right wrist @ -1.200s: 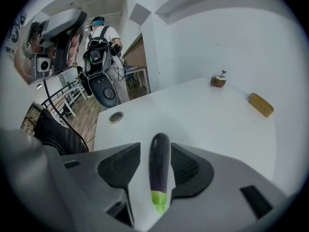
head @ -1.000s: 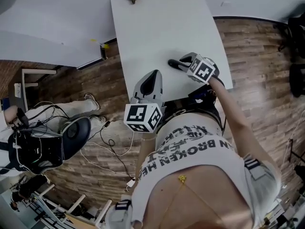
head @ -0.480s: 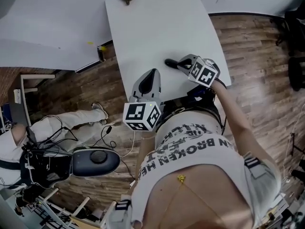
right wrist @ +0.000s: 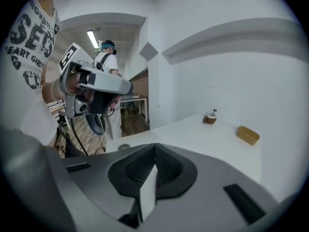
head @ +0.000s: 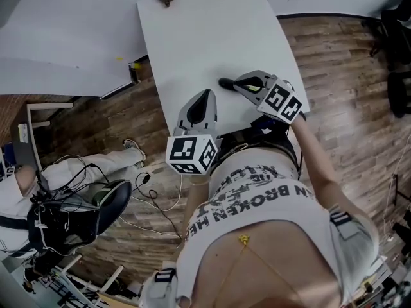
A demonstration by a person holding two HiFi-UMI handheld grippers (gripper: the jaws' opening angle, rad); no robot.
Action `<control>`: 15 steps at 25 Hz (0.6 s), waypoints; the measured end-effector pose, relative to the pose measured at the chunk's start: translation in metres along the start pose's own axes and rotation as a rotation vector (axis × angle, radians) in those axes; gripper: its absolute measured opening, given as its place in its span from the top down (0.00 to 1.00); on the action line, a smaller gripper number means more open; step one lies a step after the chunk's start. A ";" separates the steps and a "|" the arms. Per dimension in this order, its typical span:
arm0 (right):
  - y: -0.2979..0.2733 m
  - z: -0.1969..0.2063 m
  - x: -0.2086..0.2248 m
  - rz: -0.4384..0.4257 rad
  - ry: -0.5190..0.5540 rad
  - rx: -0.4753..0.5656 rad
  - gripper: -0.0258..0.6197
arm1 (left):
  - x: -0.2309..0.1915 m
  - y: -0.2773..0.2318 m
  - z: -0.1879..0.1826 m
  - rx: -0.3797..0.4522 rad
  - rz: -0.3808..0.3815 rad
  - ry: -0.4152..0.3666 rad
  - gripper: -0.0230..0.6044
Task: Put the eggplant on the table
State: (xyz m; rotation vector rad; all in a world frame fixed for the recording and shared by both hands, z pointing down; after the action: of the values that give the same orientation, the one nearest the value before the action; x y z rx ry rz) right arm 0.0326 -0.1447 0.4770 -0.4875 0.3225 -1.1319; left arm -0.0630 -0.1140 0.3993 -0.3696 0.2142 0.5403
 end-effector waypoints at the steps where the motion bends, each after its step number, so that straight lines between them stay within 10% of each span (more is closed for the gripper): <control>1: 0.004 -0.006 -0.001 0.005 -0.001 0.027 0.95 | 0.001 -0.001 -0.001 0.004 0.003 -0.002 0.97; 15: 0.052 -0.078 -0.007 0.072 0.022 0.290 0.95 | 0.017 -0.009 -0.025 0.066 0.050 -0.054 0.97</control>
State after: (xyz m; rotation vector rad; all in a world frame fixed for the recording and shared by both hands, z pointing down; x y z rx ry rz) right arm 0.0326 -0.1370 0.3835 -0.2057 0.1888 -1.0932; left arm -0.0462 -0.1231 0.3740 -0.2855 0.1892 0.5901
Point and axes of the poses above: the fingertips, and each gripper's own axes: y backward along the fingers, x to its right, z out of its underside, the point moved 3 cm from there along y, backward along the fingers
